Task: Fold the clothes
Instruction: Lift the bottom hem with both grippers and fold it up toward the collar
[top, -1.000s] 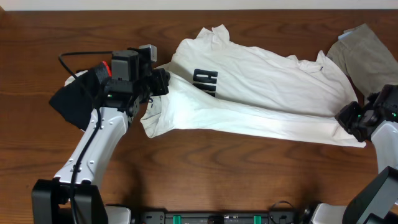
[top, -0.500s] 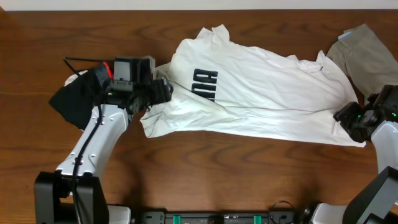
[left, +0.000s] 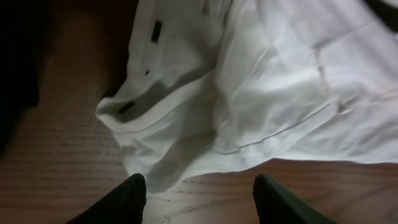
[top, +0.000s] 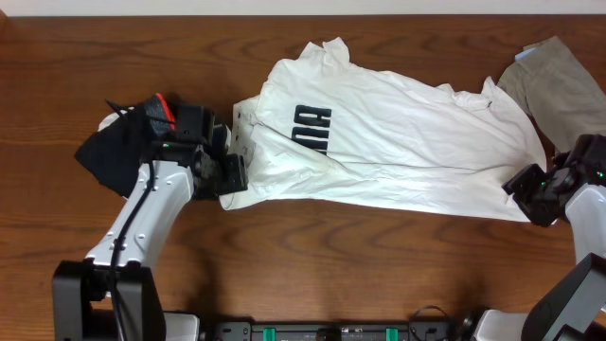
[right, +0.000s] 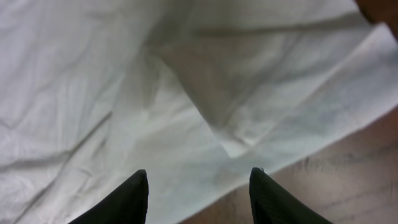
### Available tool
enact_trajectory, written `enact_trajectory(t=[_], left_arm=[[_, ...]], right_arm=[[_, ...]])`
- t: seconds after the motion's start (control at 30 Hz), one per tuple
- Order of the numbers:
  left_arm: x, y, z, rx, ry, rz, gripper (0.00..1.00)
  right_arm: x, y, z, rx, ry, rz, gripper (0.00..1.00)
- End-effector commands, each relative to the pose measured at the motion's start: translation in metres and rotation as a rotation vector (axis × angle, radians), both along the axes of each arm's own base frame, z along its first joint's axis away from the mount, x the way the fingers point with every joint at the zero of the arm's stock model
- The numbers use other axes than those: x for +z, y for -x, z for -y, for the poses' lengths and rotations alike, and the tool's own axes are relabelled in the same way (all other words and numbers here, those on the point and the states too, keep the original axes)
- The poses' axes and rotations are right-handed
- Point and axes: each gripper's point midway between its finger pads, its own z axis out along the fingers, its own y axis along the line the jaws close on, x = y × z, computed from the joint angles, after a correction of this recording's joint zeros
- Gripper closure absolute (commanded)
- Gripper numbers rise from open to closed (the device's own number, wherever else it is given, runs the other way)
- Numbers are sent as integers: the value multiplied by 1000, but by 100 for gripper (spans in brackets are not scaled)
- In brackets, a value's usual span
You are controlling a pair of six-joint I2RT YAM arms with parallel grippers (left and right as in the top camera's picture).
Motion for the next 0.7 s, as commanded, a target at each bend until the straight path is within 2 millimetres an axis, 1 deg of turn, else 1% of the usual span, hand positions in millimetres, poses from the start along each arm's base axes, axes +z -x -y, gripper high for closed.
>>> enact_trajectory(t=[0.0, 0.03, 0.1, 0.23, 0.33, 0.4, 0.43, 0.53, 0.67], left_arm=[[-23, 10, -7, -30, -45, -50, 43], [-26, 8, -7, -30, -46, -52, 43], [-33, 4, -6, -34, -43, -50, 46], [-40, -1, 1, -58, -7, -47, 60], [-42, -2, 7, -106, 17, -41, 75], [-43, -2, 7, -128, 13, -37, 90], [-43, -2, 7, -141, 10, -34, 94], [-41, -5, 3, -145, -7, -21, 94], [-32, -19, -8, -113, -27, 10, 94]], right_arm=[[2, -2, -2, 17, 0, -4, 50], [1, -2, -2, 17, -1, -6, 50], [1, 0, -4, 17, -6, -11, 50], [1, 2, -5, 17, -11, -19, 50], [0, 2, -5, 18, -12, -22, 50], [0, 2, -5, 17, -12, -22, 50], [0, 2, -5, 18, -12, -22, 50], [0, 2, -5, 17, -12, -22, 50], [0, 5, -4, 14, -5, -35, 50]])
